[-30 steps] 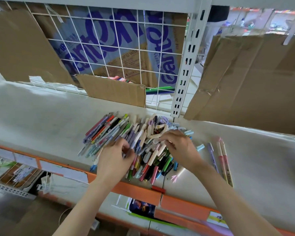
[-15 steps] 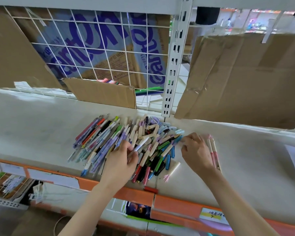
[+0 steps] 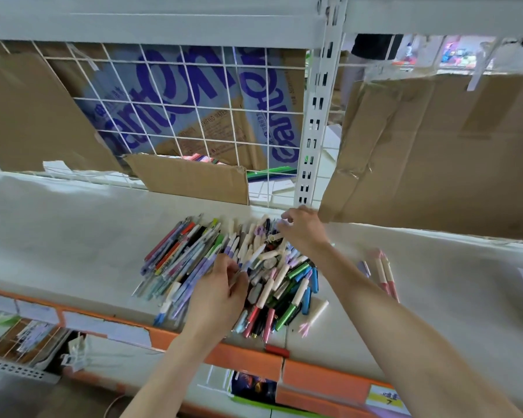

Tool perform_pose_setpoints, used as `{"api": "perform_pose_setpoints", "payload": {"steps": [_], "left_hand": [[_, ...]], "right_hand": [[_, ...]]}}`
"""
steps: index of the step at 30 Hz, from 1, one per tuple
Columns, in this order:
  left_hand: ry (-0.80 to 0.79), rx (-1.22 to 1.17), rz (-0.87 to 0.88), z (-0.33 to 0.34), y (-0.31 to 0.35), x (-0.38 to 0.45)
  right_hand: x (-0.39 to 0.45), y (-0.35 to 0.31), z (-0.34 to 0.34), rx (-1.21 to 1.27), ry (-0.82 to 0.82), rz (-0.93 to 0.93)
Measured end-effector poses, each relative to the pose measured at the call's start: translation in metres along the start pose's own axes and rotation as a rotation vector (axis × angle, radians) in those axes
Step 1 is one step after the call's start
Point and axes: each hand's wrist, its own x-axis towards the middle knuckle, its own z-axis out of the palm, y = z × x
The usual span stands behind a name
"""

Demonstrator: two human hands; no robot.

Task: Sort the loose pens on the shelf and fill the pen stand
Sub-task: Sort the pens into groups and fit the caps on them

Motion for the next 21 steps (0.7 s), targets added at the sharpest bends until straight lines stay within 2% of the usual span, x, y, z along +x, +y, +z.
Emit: {"api": "perform_pose_setpoints", "payload": {"steps": [3,7,12,14,21], "left_hand": [[-0.001,-0.010,0.008,-0.002,-0.002,-0.003],[0.010,-0.018,0.025,-0.002,-0.002,-0.005],[-0.003,-0.011,0.027,0.000,-0.001,-0.006],[-0.015,-0.017,0.019,0.000,-0.002,-0.005],[-0.031,-0.134,-0.078,-0.006,-0.009,-0.006]], "right_hand": [[0.009,-0.003,0.007,-0.023,-0.017,0.064],[0.009,-0.006,0.009,-0.053,-0.007,0.021],[0.010,-0.001,0.002,-0.072,-0.142,0.051],[0.006,0.001,-0.002,0.046,-0.147,0.049],[-0.040,-0.010,-0.030,0.520,-0.016,-0.126]]}}
